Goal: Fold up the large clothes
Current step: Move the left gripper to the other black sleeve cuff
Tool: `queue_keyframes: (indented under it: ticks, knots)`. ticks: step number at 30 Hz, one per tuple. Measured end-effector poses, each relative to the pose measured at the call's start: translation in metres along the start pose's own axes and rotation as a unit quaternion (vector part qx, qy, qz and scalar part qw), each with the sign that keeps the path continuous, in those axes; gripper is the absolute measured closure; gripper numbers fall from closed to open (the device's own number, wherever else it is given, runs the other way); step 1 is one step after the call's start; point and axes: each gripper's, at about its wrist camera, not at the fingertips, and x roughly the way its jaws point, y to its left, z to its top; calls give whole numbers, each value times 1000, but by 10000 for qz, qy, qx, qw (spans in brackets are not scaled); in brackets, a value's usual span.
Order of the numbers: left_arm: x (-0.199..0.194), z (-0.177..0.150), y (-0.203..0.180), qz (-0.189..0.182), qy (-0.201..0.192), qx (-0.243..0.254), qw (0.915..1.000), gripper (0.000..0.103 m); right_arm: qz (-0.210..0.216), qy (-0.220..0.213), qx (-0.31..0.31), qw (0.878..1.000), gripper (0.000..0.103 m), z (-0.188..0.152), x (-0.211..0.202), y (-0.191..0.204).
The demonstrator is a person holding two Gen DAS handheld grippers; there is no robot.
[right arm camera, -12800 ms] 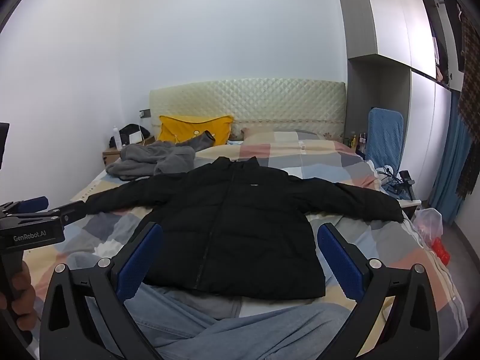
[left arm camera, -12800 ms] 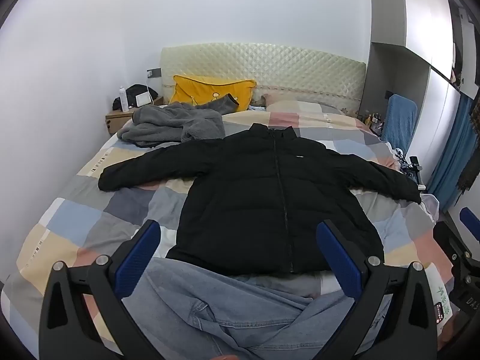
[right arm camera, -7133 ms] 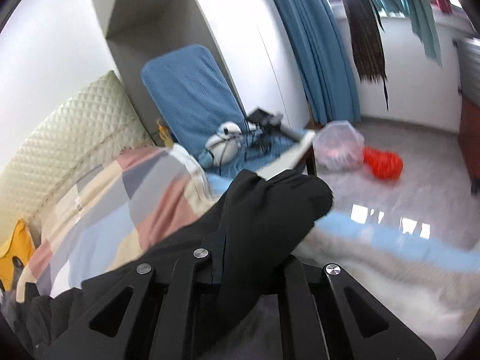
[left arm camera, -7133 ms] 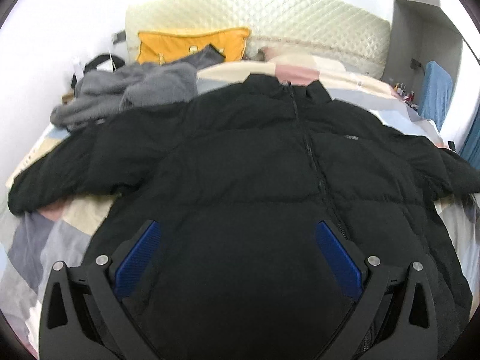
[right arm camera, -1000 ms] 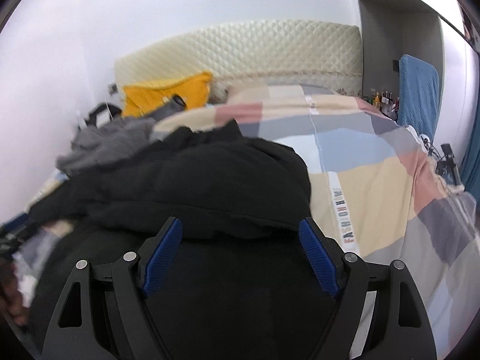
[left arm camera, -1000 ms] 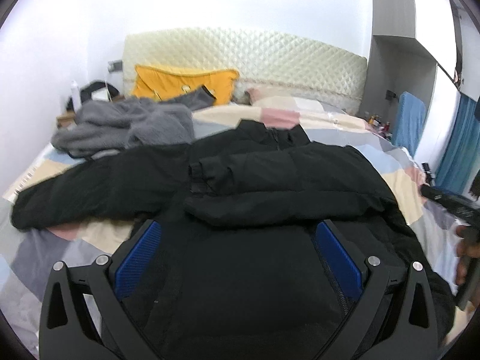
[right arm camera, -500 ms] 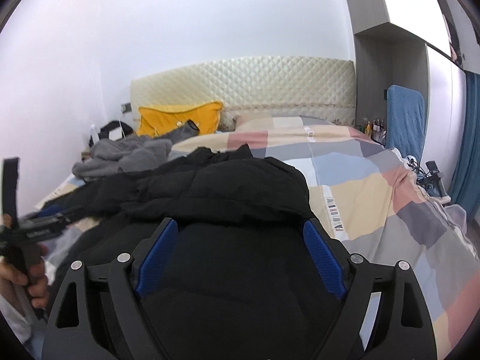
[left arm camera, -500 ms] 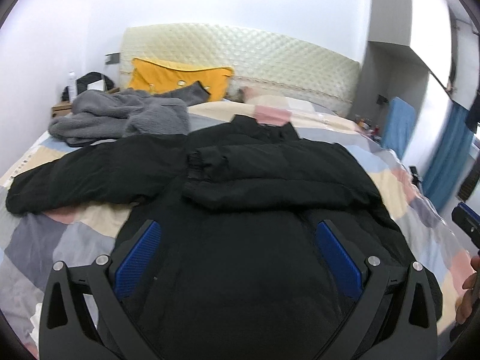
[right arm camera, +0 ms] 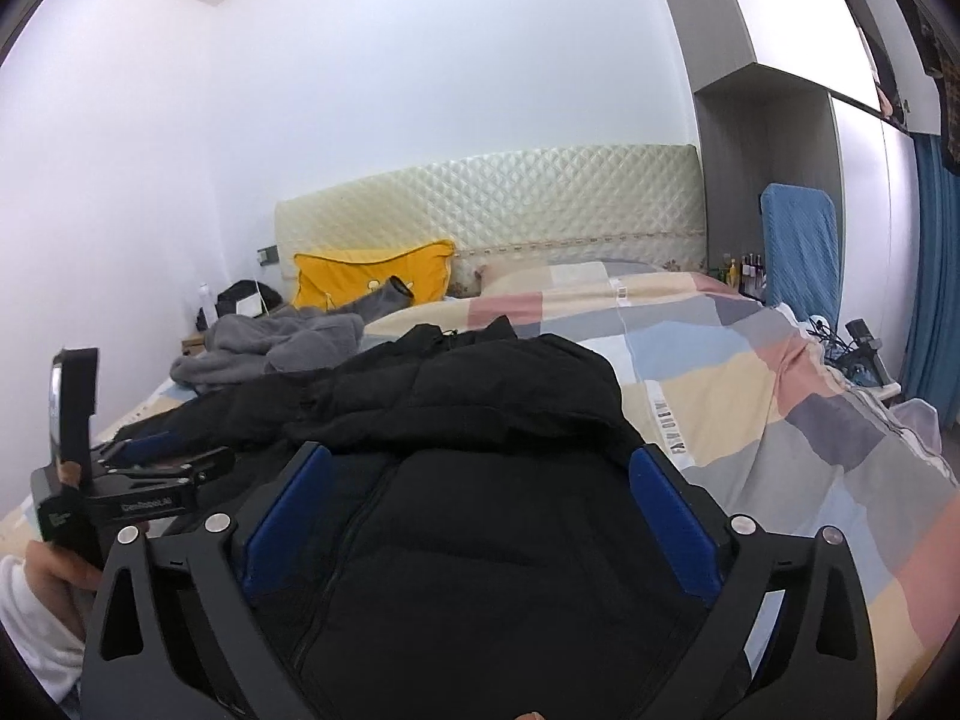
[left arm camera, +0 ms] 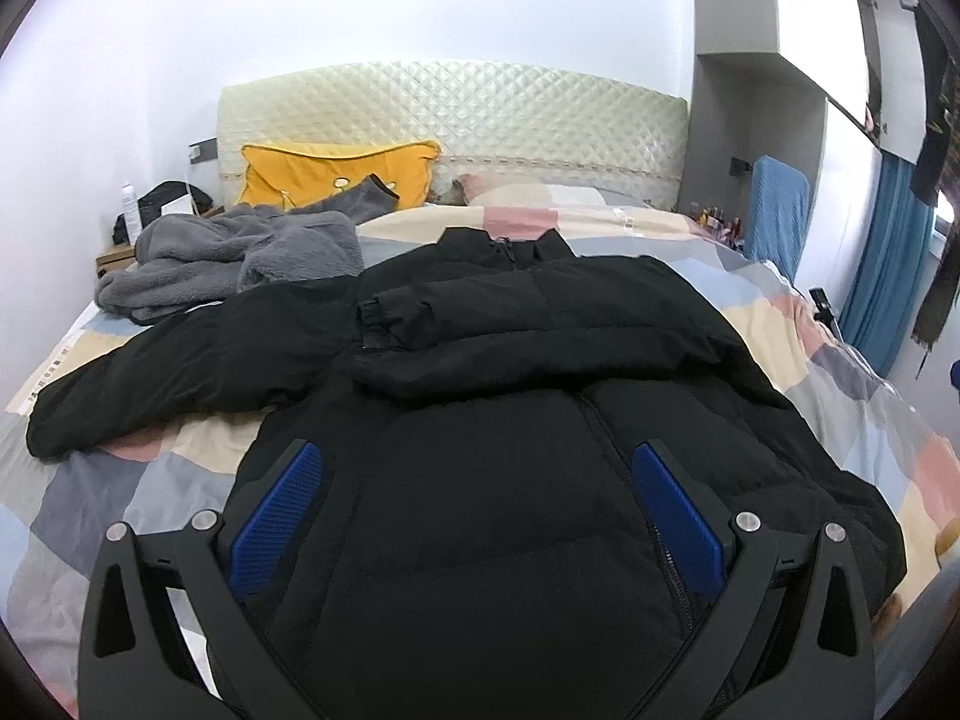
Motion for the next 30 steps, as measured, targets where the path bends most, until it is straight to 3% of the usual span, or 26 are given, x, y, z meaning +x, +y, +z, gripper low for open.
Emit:
queue_keyframes:
  ticks: [3, 10, 14, 21, 26, 30]
  knots:
    - [-1, 3, 4, 82, -21, -108, 9999, 0, -42, 44, -17, 10000, 3, -2, 6, -1]
    - [-4, 26, 28, -214, 153, -478, 9985, 0, -47, 9, -28, 10000, 1, -4, 3, -4]
    - [-12, 57, 64, -149, 227, -908, 9955, 0, -73, -28, 41, 10000, 1, -4, 1, -6]
    - [-38, 121, 130, 271, 144, -1368, 9901, 0, -12, -33, 53, 10000, 1, -4, 0, -6]
    - [-55, 143, 189, 157, 245, -1992, 9795, 0, 2, 7, 94, 10000, 1, -4, 4, -7]
    - [-61, 149, 233, 418, 327, -2016, 9780, 0, -67, -11, 80, 9999, 1, -5, 5, -7]
